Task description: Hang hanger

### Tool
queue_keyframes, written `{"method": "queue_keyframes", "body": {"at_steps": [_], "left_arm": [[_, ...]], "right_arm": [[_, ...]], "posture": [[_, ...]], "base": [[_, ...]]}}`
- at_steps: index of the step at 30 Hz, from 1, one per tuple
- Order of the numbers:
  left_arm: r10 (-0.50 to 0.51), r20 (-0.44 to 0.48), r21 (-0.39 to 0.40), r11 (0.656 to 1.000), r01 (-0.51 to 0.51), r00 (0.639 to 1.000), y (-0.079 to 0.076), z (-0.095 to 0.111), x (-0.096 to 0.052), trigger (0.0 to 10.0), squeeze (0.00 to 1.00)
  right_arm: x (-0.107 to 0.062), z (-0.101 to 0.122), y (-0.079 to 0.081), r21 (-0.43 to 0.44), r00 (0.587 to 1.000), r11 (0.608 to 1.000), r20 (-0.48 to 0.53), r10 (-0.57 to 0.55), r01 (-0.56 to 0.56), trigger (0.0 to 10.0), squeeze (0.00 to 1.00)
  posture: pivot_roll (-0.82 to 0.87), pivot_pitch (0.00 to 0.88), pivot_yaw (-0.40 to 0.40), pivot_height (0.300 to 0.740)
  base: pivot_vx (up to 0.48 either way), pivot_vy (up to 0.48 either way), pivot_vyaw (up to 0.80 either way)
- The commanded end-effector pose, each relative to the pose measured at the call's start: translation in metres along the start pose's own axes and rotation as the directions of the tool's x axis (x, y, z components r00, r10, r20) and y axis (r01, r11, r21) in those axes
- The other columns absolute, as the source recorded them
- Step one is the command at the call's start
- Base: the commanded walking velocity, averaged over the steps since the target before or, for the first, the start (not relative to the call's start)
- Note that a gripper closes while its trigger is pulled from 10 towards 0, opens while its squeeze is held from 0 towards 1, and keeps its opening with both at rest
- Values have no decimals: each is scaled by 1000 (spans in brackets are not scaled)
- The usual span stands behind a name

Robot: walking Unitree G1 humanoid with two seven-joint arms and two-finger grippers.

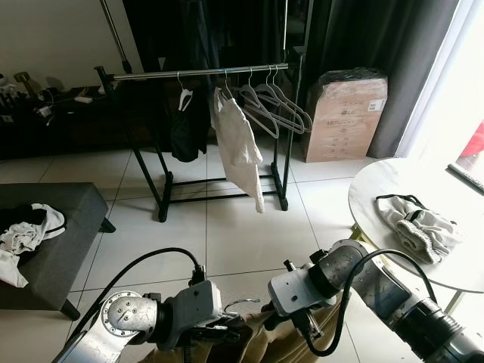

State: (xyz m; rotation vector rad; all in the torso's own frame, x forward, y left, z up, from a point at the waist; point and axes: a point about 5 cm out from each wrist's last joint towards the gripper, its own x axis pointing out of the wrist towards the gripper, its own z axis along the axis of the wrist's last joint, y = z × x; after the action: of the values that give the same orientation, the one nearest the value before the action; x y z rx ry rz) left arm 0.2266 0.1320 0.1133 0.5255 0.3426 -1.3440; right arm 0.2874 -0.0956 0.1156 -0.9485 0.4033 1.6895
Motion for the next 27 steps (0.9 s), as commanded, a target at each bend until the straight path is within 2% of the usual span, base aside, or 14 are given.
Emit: {"method": "queue_keyframes", "body": {"at_steps": [1,11,12,13,14,16,17,27], "left_arm": [[2,-26,36,999,-1,1000,0,2,0,0,0],[128,-5,73,989,-127,992,12,4,-5,0,0],[162,19,72,984,-163,987,15,6,-5,0,0],[171,28,69,983,-173,985,15,7,-5,0,0],[175,44,54,983,-177,984,15,8,-5,0,0],[177,52,49,982,-180,983,15,8,-5,0,0],[176,53,47,983,-178,983,14,9,-5,0,0],[142,31,47,989,-143,989,10,5,-4,0,0]], "right_arm": [[-11,14,-12,-44,997,998,62,-45,48,0,0],[-12,14,-12,-19,992,997,98,-76,78,0,0],[-12,14,-14,-7,989,994,101,-105,107,8314,0],[-13,13,-15,-2,989,993,99,-113,114,8314,0],[-13,11,-15,-1,988,992,92,-125,126,10000,0],[-13,11,-16,1,986,990,90,-139,139,10000,8],[-14,10,-16,11,986,991,95,-137,137,10000,1000],[-18,9,-20,18,980,985,94,-174,173,10000,1000]], "posture": [[-50,97,20,740],[-49,80,20,740],[-50,79,21,740],[-50,79,21,740],[-50,79,19,740],[-50,79,19,740],[-47,80,18,740],[-47,86,17,740]], "base": [[0,0,0],[0,0,0],[0,0,0],[0,0,0],[0,0,0],[0,0,0],[0,0,0],[0,0,0]]}}
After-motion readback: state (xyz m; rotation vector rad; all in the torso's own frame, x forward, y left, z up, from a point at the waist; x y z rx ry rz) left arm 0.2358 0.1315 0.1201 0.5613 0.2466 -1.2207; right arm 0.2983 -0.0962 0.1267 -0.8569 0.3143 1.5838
